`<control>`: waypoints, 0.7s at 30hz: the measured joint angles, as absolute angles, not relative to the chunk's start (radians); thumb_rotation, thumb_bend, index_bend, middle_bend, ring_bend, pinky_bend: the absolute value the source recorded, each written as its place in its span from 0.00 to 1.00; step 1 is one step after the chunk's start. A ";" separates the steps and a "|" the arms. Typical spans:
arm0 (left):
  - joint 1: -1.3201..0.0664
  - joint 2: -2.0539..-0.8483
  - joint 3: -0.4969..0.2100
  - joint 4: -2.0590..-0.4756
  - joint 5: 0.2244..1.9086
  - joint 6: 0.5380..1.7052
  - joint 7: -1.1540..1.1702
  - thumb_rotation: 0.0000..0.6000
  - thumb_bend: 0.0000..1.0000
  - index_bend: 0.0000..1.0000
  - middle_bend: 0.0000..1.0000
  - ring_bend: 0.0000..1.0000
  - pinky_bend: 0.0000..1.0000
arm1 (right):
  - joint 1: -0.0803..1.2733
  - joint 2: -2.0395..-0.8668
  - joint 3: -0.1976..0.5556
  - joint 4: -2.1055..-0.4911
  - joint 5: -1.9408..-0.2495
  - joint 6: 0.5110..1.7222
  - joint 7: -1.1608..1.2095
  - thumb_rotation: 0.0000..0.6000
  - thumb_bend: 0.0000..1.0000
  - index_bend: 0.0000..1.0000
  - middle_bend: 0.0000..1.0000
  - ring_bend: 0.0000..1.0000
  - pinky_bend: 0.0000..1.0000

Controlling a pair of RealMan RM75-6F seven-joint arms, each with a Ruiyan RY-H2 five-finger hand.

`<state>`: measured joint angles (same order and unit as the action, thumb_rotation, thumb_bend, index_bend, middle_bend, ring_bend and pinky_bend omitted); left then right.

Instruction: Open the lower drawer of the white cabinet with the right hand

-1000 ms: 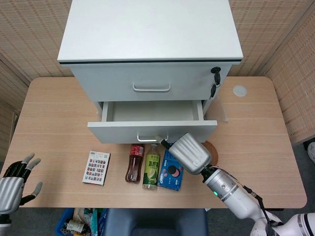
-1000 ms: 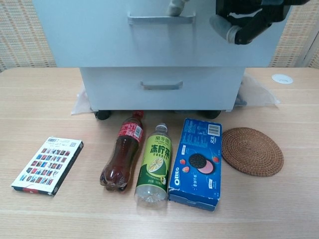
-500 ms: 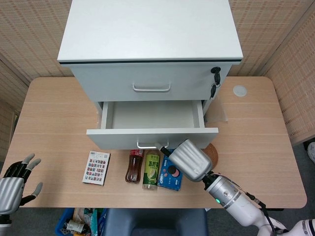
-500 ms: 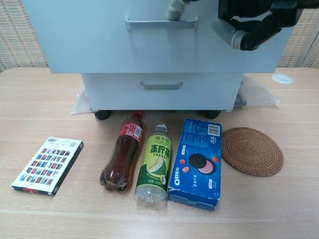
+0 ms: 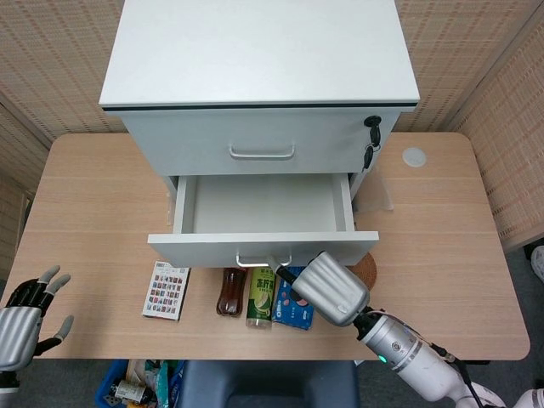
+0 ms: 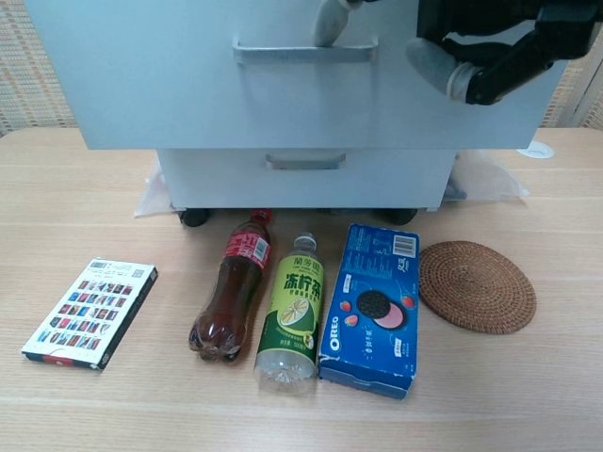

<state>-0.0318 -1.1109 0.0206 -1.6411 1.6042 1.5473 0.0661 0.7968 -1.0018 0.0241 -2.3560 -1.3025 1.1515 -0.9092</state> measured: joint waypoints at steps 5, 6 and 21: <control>-0.035 -1.110 0.020 -1.640 1.607 1.544 0.066 1.00 0.34 0.16 0.10 0.16 0.15 | 0.772 -1.002 0.017 -2.356 -1.329 1.153 -0.909 1.00 0.66 0.16 0.87 0.95 0.97; -0.036 -1.110 0.020 -1.639 1.608 1.543 0.066 1.00 0.34 0.16 0.10 0.16 0.15 | 0.767 -1.002 0.016 -2.356 -1.333 1.154 -0.910 1.00 0.66 0.16 0.87 0.95 0.97; -0.051 -1.116 0.018 -1.627 1.622 1.533 0.054 1.00 0.34 0.16 0.10 0.16 0.15 | 0.689 -1.021 -0.001 -2.356 -1.425 1.178 -0.918 1.00 0.66 0.16 0.87 0.95 0.97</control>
